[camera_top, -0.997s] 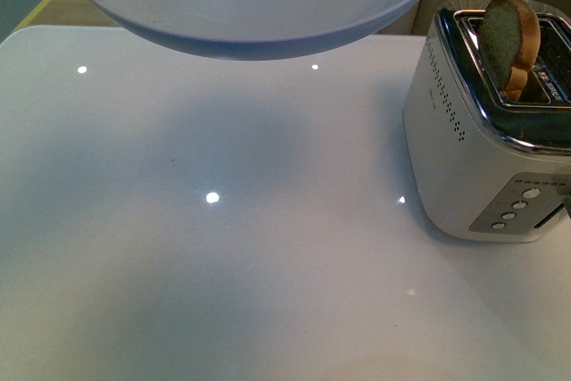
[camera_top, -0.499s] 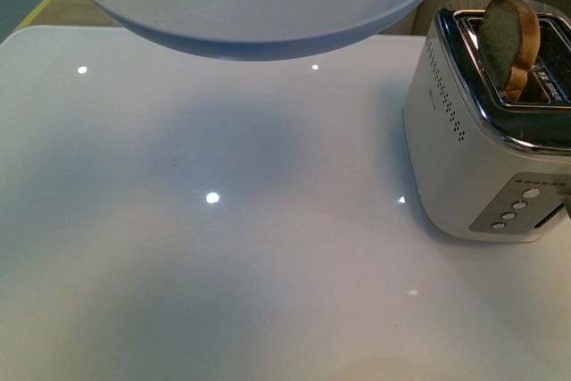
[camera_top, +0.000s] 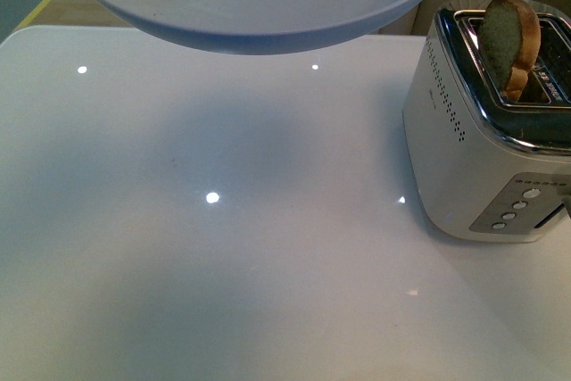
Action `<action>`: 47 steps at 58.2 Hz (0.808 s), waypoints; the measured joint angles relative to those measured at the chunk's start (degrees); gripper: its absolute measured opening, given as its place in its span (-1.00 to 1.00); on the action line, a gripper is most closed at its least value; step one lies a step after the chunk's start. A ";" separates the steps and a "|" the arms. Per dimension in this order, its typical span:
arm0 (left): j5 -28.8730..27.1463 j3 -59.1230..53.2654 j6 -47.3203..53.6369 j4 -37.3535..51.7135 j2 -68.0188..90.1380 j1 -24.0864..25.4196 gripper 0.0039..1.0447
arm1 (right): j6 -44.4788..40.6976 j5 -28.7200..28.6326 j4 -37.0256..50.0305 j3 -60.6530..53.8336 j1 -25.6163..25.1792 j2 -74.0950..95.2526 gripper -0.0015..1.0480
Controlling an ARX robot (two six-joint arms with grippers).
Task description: Left arm holds plate, right arm toasts bread
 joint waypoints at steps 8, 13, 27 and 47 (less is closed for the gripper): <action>0.00 0.00 0.00 -0.02 0.00 -0.02 -0.95 | 0.00 -0.02 -2.60 0.00 0.00 -2.58 -0.97; 0.04 0.00 0.00 -0.04 -0.02 -0.02 -0.95 | 0.00 -0.13 -9.99 0.00 0.00 -8.00 -0.97; -0.07 0.00 0.00 -0.11 -0.31 -0.07 -0.95 | -0.04 -0.02 -12.00 0.00 0.00 -11.58 -0.97; -0.07 0.00 0.00 -0.11 -0.37 -0.07 -0.95 | -0.07 -0.02 -12.04 0.00 0.00 -11.69 -0.02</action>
